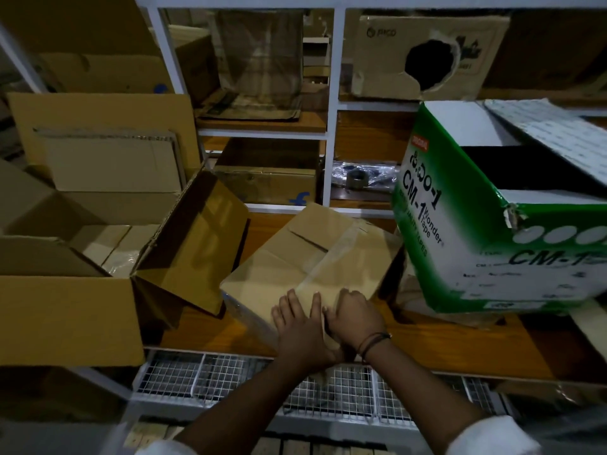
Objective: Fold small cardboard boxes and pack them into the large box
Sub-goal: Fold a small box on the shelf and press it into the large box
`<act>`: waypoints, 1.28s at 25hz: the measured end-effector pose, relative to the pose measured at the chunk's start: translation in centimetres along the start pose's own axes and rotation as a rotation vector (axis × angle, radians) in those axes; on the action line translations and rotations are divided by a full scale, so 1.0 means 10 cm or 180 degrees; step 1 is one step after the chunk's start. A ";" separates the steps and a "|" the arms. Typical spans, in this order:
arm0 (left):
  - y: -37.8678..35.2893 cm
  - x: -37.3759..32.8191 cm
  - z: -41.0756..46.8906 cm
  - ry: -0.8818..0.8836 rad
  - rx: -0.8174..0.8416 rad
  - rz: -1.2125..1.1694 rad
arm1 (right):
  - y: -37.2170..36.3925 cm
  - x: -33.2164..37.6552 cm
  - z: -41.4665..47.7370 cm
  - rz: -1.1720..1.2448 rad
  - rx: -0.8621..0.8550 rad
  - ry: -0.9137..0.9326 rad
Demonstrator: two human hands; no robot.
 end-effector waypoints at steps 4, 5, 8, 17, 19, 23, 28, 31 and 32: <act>0.02 0.34 -0.05 -0.0163 -0.0062 0.0107 | 0.03 0.05 0.03 -0.0403 -0.0241 0.0509; 0.03 0.43 -0.06 -0.0226 -0.0057 0.0146 | 0.01 0.01 0.04 -0.0359 -0.0244 0.0591; 0.07 0.66 -0.07 -0.0434 0.0060 0.0236 | -0.09 -0.12 0.05 -0.0125 0.0001 0.0754; 0.30 1.55 0.06 -0.1240 0.0532 0.0411 | -0.08 -0.38 0.09 -0.0309 0.0265 0.0247; 0.34 1.70 0.09 -0.1313 0.0669 0.0582 | -0.09 -0.42 0.07 -0.0209 0.0287 0.0137; 0.33 1.83 0.16 -0.0895 0.0411 0.0379 | -0.10 -0.34 0.03 -0.0185 0.0303 -0.0054; 0.19 1.82 0.18 -0.0418 0.0168 -0.0217 | -0.20 -0.23 -0.11 -0.0516 0.0283 -0.0125; 0.19 1.86 0.25 -0.0264 0.0018 -0.0241 | -0.24 -0.24 -0.16 -0.0677 0.0268 -0.0125; 0.18 1.86 0.27 -0.0239 -0.0037 -0.0248 | -0.24 -0.24 -0.17 -0.0691 0.0222 -0.0139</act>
Point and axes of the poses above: each hand's wrist, its own z-axis towards the middle knuckle, its own y-axis out of the back of the hand, x = y × z, the point moved 5 cm from there along z, towards the middle knuckle, and after that the axes turned 7 degrees about z, right-handed, at the moved point
